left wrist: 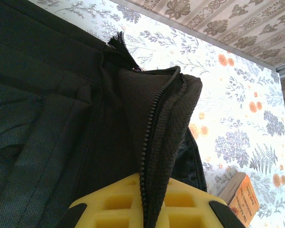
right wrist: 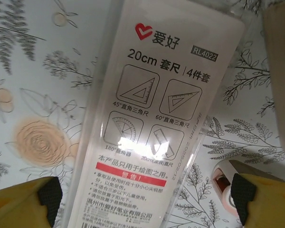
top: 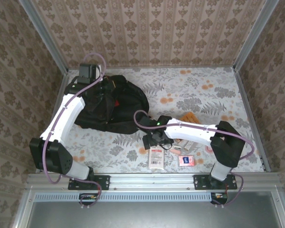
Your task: Pack the student bag
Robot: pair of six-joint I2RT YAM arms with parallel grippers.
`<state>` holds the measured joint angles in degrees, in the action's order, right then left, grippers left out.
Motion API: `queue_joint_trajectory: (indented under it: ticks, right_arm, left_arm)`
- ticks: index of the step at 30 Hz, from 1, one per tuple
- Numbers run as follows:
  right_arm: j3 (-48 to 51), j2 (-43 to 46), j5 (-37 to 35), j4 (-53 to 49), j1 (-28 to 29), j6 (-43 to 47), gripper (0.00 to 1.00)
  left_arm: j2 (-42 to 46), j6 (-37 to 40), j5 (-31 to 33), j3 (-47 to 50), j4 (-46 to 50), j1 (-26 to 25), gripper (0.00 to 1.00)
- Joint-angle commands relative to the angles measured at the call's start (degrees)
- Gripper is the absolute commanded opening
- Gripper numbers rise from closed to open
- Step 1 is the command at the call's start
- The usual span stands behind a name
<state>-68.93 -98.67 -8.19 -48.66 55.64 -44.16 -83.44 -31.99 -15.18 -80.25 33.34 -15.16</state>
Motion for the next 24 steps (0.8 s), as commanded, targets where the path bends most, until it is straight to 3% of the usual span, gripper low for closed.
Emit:
queue_joint_trajectory:
  ticks: [1, 12, 19, 24]
  right_arm:
    - [1.99, -1.57, 1.78, 1.43, -0.95, -1.70, 0.95]
    - [1.78, -7.15, 2.02, 3.60, -2.18, 0.39, 0.96]
    - [2.47, -9.53, 5.72, 7.08, -3.39, 0.64, 0.96]
    - [2.71, -11.10, 7.61, 9.06, -3.35, 0.77, 0.86]
  left_arm:
    - [2.99, -0.36, 0.50, 0.00, -2.48, 0.48, 0.00]
    - [2.87, -0.62, -0.38, -0.08, -2.66, 0.57, 0.00]
    - [2.89, -0.62, -0.54, -0.09, -2.66, 0.63, 0.00]
    - [2.80, -0.62, -0.55, -0.09, -2.76, 0.66, 0.00]
